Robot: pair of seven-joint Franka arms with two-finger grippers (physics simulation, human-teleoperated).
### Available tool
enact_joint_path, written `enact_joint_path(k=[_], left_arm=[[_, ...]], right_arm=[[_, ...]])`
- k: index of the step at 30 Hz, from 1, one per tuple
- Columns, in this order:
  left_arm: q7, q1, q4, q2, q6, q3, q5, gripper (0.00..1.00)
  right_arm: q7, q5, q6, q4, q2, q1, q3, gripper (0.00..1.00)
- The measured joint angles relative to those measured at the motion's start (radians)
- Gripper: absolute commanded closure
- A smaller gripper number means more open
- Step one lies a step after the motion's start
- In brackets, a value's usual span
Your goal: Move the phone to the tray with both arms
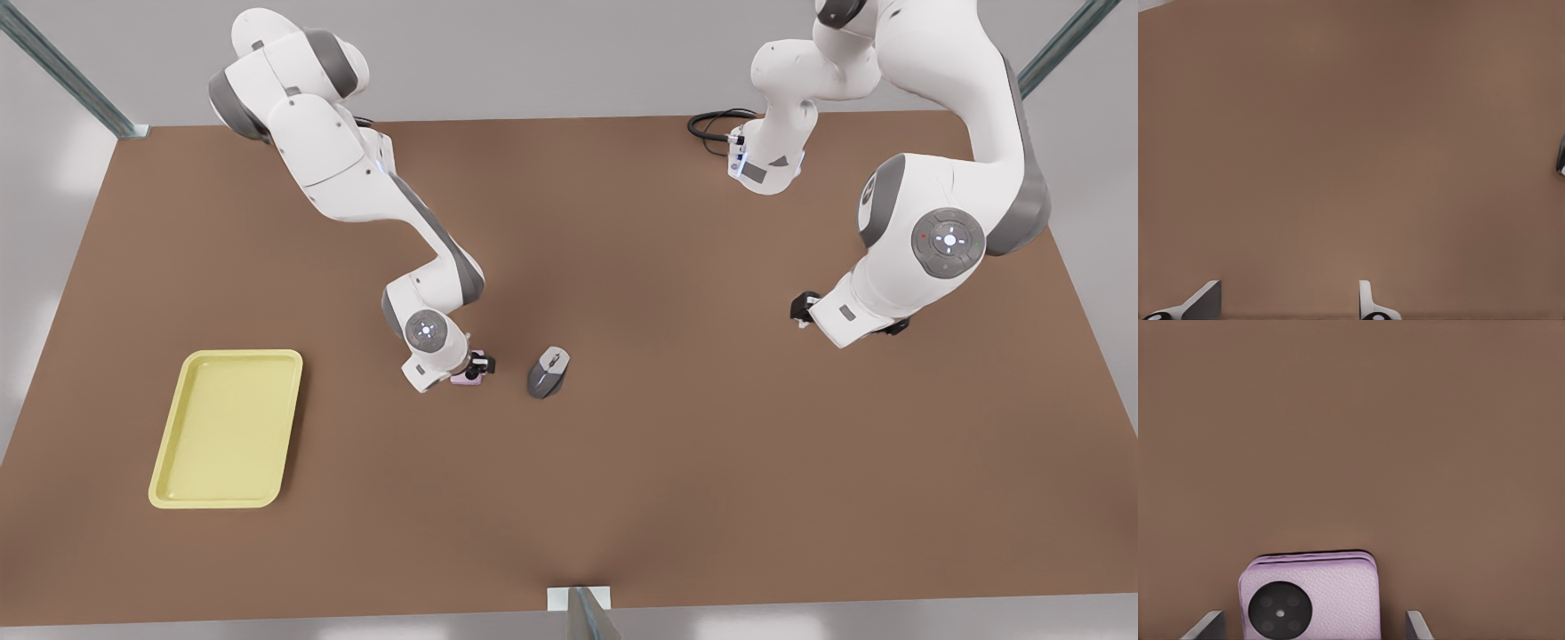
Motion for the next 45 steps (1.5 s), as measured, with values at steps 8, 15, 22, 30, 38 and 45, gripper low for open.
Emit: enact_joint_path(k=[8,15,22,30,38,45], left_arm=[[0.006,-0.002,0.000,0.007,0.002,0.000,0.000,0.00],[0.005,-0.003,0.000,0.015,0.001,0.000,0.000,0.00],[0.004,-0.004,0.000,0.015,0.001,0.000,0.000,0.00],[0.003,-0.004,0.000,0.015,0.001,0.000,0.000,0.00],[-0.001,-0.004,0.000,0.015,0.000,0.000,0.000,0.00],[-0.003,-0.007,0.000,0.015,-0.001,0.000,0.000,0.00]], right_arm=[[-0.030,0.000,0.013,-0.001,0.016,0.001,0.000,0.00],[-0.052,0.000,0.022,0.001,0.023,0.000,0.000,0.11],[-0.070,0.000,0.021,0.001,0.024,0.000,0.000,0.12],[-0.093,0.007,0.021,0.002,0.020,0.000,0.000,0.29],[-0.128,0.011,-0.030,-0.009,-0.088,-0.044,-0.054,0.29],[-0.315,0.015,-0.116,-0.070,-0.168,-0.178,-0.342,0.29]])
